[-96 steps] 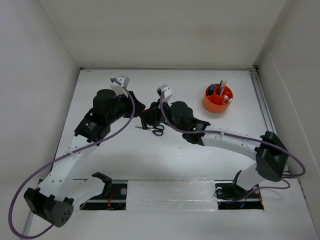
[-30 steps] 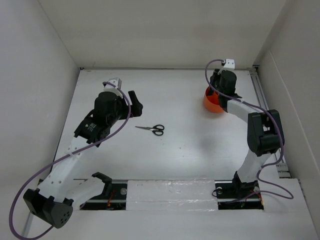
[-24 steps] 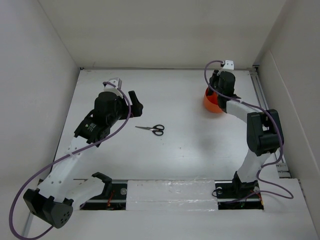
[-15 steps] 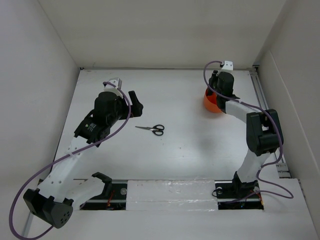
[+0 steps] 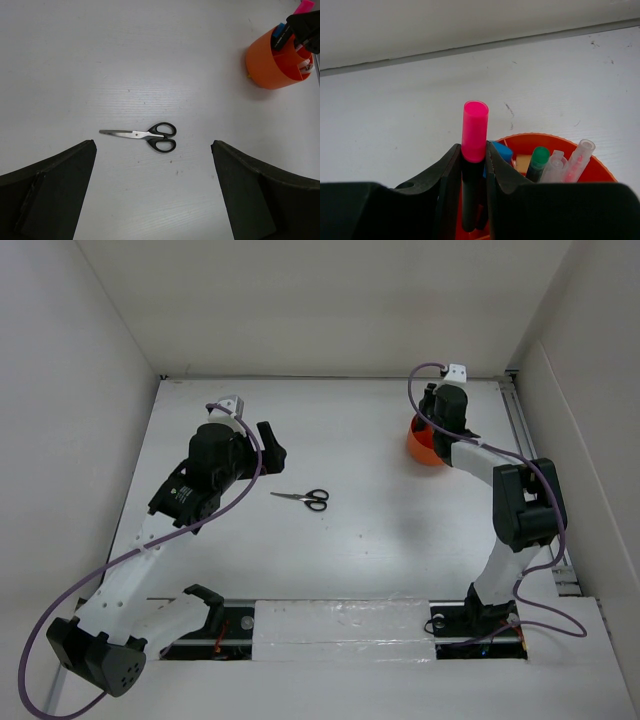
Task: Sort the stationery into containers
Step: Place the pen in the storage box.
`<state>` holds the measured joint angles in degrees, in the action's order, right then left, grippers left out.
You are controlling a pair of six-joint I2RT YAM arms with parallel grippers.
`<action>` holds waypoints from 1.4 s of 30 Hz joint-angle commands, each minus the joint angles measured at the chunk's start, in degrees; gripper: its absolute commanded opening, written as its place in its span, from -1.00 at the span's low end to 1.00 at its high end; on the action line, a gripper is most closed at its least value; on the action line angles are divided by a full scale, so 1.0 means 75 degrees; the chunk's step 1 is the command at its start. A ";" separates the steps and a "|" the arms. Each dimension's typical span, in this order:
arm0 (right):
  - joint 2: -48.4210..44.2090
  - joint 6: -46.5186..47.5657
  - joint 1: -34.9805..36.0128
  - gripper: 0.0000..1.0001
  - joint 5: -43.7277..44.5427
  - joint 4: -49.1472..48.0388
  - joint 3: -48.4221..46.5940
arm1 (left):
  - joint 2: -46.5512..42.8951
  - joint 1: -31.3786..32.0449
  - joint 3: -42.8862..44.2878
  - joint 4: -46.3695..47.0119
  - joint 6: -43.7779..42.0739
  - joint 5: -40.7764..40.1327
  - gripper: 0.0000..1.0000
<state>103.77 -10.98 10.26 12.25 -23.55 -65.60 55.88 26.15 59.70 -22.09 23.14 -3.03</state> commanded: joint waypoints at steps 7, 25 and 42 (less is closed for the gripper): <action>-0.0101 -0.0164 0.0073 -0.34 0.0206 -0.0036 -0.0007 | -0.0126 -0.0006 -0.0038 0.0285 -0.0085 0.0076 1.00; -0.0967 -0.0094 0.0308 0.16 0.0277 -0.0036 0.0274 | -0.0126 -0.0006 -0.0038 0.0285 -0.0085 0.0076 1.00; -0.4422 0.0280 0.2437 1.00 0.1198 0.3089 0.0167 | 0.1232 -0.0112 0.0243 -0.0407 0.1542 -0.0642 1.00</action>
<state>79.37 -10.26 23.46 15.97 -8.75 -63.05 61.43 25.91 59.92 -23.07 28.18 -7.40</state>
